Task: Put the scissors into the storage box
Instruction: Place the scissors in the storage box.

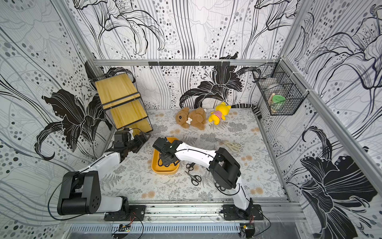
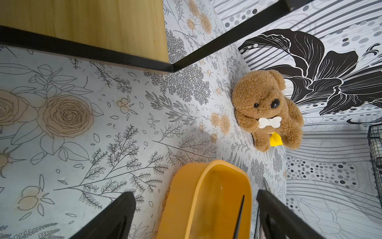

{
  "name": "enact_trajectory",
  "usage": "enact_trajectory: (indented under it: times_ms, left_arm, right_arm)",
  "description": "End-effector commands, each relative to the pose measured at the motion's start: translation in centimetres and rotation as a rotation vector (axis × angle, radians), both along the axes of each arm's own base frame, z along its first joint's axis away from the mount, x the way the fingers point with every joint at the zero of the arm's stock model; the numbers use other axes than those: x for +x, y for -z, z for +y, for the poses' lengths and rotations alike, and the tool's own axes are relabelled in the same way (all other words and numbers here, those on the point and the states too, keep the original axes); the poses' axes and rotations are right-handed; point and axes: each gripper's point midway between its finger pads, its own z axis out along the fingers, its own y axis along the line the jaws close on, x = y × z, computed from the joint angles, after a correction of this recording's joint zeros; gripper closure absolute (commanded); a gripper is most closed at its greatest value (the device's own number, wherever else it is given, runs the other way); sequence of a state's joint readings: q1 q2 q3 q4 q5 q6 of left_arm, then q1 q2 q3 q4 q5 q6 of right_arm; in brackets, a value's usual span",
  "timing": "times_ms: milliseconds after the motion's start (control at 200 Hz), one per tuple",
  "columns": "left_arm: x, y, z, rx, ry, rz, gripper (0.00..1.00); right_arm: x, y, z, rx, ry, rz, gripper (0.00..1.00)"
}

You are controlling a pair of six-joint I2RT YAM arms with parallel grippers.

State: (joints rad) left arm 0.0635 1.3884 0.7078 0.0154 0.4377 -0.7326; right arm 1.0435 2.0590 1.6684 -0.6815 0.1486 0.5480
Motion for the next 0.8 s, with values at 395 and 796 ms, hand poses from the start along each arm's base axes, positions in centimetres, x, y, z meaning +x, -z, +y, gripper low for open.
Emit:
enact_trajectory:
  times_ms: [395,796]
  left_arm:
    - [0.3,-0.8,0.4,-0.005,-0.01,-0.042,0.04]
    - [0.3,-0.8,0.5,-0.007,-0.011,-0.043,0.03]
  right_arm:
    - [-0.6,3.9,0.3,-0.064,-0.027,0.058,0.99]
    - [-0.4,3.7,0.3,-0.074,-0.015,0.051,0.73]
